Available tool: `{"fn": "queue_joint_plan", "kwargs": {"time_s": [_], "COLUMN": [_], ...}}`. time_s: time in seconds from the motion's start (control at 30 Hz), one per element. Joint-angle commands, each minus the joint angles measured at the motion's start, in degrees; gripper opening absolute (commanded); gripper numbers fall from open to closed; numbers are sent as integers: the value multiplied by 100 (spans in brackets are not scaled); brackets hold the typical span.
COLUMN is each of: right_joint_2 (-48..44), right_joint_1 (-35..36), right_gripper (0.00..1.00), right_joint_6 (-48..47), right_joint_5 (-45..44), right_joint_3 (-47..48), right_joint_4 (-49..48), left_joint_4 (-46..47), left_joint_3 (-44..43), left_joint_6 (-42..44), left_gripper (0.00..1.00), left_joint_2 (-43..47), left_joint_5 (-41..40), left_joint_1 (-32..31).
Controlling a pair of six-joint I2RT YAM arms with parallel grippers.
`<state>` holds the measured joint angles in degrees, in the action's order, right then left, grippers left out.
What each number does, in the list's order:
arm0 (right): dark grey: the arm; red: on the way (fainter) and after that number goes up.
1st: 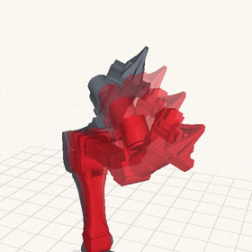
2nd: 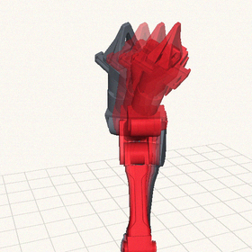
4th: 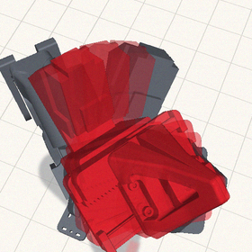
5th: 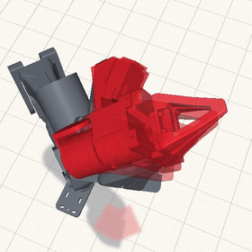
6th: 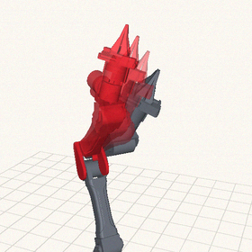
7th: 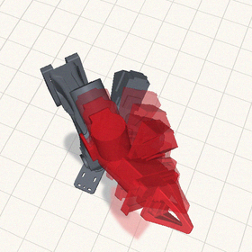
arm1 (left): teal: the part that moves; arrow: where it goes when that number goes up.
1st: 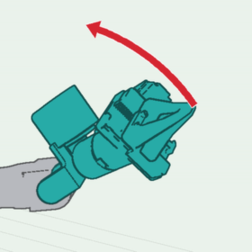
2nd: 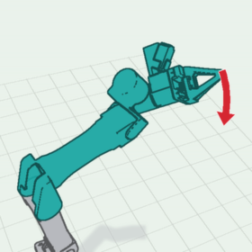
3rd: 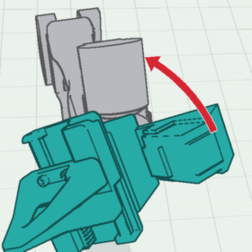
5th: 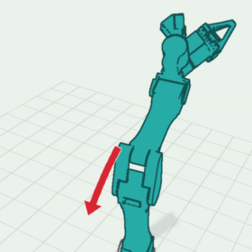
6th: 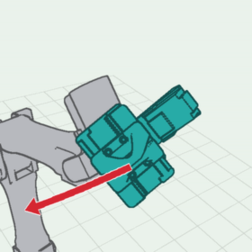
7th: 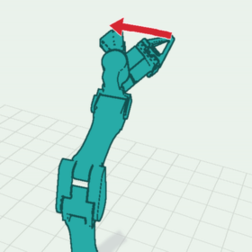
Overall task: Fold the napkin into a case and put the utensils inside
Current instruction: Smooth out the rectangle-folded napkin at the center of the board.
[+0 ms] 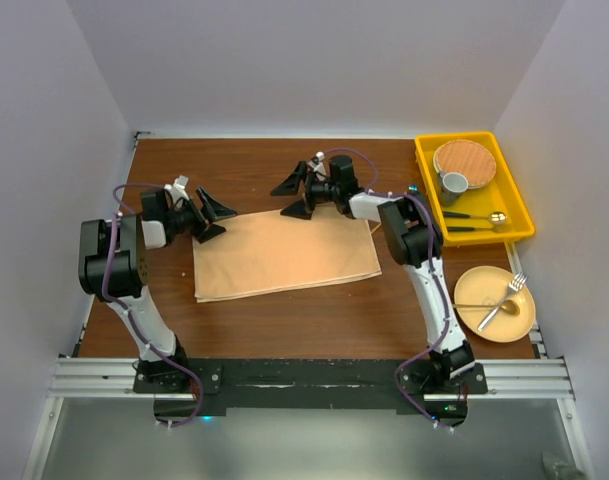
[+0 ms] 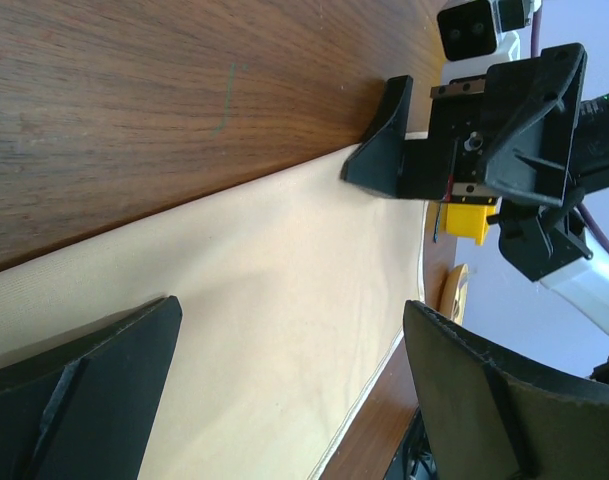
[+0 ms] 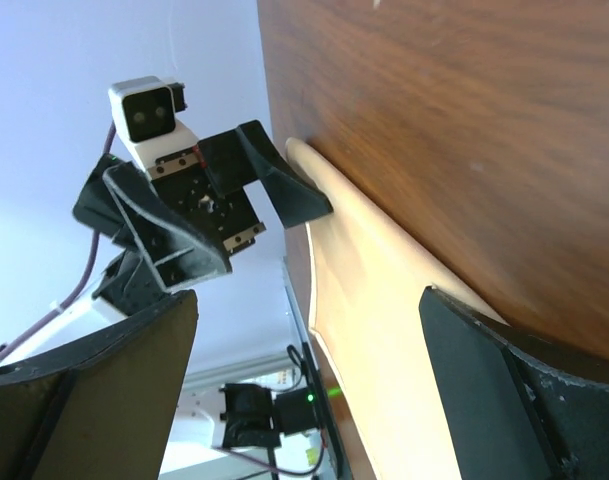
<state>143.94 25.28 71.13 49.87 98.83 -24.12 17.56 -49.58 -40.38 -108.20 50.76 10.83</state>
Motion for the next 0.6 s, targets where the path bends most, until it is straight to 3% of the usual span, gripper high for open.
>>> {"fn": "queue_joint_plan", "kwargs": {"time_s": [0.0,0.17,0.3,0.57], "right_joint_2": [-147,-217,-226,-446], "right_joint_1": [-453,-910,-1331,-1780], "right_gripper": [98,98,98,98], "right_joint_6": [-451,-871,-2005,-2762], "right_joint_5": [269,480,498,515], "right_joint_3": [-355,-461,-311,-584], "right_joint_4": [223,478,1688,2236], "left_joint_4": [-595,-789,-755,-798], "left_joint_3": [-121,-350,-456,-473], "left_joint_6": [478,637,584,601], "left_gripper": [100,100,100,100], "left_joint_2": [-175,-280,-342,-351], "left_joint_5": [-357,-365,-400,-427], "left_joint_1": [165,183,183,183]}}
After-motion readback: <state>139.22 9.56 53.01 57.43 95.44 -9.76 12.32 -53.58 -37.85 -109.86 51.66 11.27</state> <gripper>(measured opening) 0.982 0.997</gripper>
